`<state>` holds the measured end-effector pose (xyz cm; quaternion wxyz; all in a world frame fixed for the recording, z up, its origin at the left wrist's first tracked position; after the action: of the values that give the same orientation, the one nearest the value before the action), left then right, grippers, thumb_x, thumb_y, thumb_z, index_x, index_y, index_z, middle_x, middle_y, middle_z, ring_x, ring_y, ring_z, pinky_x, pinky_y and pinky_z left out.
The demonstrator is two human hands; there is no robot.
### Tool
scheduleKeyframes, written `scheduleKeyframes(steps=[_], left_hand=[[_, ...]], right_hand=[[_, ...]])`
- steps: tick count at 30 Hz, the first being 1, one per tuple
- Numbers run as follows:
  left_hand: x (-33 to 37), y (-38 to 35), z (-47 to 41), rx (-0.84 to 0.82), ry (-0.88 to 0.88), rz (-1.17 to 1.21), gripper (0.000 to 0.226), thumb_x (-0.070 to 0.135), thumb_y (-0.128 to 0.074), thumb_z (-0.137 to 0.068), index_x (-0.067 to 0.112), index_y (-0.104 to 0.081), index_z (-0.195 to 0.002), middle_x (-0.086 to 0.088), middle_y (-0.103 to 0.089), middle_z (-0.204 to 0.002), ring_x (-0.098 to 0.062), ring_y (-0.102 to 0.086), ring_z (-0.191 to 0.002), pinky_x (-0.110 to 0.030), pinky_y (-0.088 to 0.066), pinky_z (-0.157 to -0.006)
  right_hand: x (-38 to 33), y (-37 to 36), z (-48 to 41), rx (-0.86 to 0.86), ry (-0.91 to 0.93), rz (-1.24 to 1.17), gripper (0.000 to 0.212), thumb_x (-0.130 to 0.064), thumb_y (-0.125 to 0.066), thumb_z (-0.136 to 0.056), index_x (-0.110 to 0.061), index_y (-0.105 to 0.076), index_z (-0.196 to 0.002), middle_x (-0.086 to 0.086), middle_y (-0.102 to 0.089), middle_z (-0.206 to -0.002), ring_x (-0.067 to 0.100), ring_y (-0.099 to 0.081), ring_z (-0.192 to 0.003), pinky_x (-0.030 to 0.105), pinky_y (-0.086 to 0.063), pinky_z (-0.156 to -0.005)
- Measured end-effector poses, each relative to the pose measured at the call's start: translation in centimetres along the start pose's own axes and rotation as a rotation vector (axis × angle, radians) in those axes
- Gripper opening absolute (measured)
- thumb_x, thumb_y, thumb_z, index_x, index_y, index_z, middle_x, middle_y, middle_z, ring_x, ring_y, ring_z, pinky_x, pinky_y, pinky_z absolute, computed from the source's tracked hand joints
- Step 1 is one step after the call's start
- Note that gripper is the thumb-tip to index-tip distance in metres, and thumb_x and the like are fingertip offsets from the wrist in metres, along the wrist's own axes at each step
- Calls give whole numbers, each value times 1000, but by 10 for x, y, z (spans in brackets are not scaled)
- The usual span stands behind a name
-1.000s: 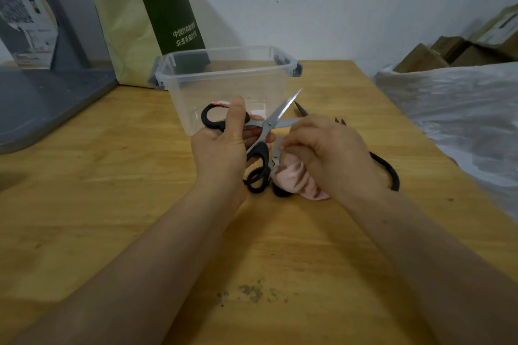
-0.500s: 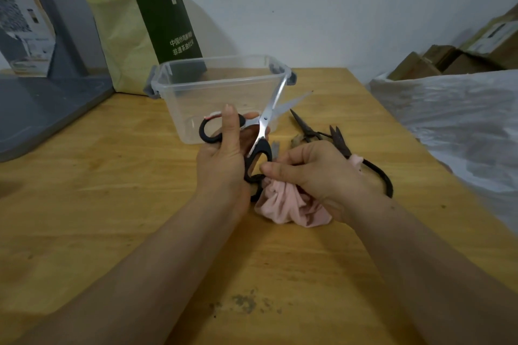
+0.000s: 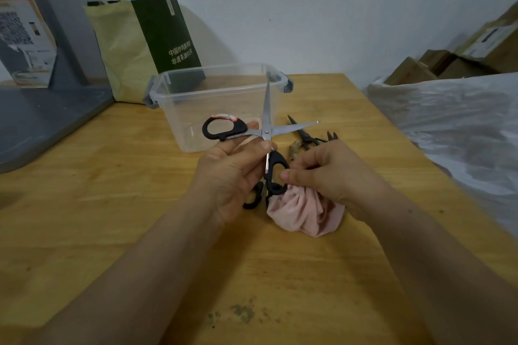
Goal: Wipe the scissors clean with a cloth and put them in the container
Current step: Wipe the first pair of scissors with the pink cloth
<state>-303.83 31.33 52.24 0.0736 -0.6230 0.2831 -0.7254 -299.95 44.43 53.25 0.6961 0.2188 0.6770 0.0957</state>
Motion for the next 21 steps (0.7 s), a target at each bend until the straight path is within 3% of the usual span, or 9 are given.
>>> scheduleKeyframes(steps=[5,7,11,14,18,21], left_hand=[[7,6,1,84,-92,-50,28,-11,-63,-75,1,-64,-101,-11,-65,-87,-18,-69,-76,-28,-59,-75],[8,10,2,115,-100,-87,20,-11,-64,-75,0,-64,-92,-11,-64,-86,-19,-67,-78,-29,-59,-76],[9,9,2,118,-110,-271,16,-7,-65,-79,5,-67,-89,-6,-67,-80,-17,-67,-78,-26,-58,-70],[8,5,3,113,-120,-344,16,-6,-64,-80,6,-68,-89,-6,-66,-79,-18,-65,-79,-24,-57,-68],[7,1,6,95,-127,-360,17,-5,-60,-84,7,-68,-91,-5,-65,-72,-9,-63,-62,-21,-55,-63],[4,-3,8,77,-119,-333,13,-6,-57,-86,2,-66,-93,-10,-63,-71,-11,-63,-58,-27,-57,-70]], right_hand=[[-3,7,2,-23,-11,67,10,-17,-81,-69,-11,-75,-73,11,-72,-81,21,-67,-79,35,-55,-73],[3,39,2,87,-51,63,9,-16,-82,-67,-16,-76,-74,4,-72,-78,18,-66,-81,28,-54,-67],[6,100,4,423,21,-80,19,-5,-72,-79,-23,-69,-72,-1,-71,-87,11,-64,-86,31,-53,-85],[-5,107,10,529,138,-134,30,-5,-67,-83,-33,-68,-76,-4,-70,-92,8,-65,-90,25,-53,-82],[-38,75,20,453,383,-83,25,-8,-70,-82,-31,-70,-90,-15,-69,-91,-3,-64,-88,11,-50,-79],[-39,41,13,326,408,-111,20,-6,-73,-79,-24,-72,-86,-15,-70,-85,-3,-65,-82,9,-48,-74]])
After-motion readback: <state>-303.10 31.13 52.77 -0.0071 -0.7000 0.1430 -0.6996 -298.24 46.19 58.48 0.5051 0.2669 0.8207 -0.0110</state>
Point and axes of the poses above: each hand's wrist, its own z-axis away from the middle knuckle, its own y-axis out of the back of the hand, x = y × z, the point moved 9 cm from there along -z, towards the middle knuckle
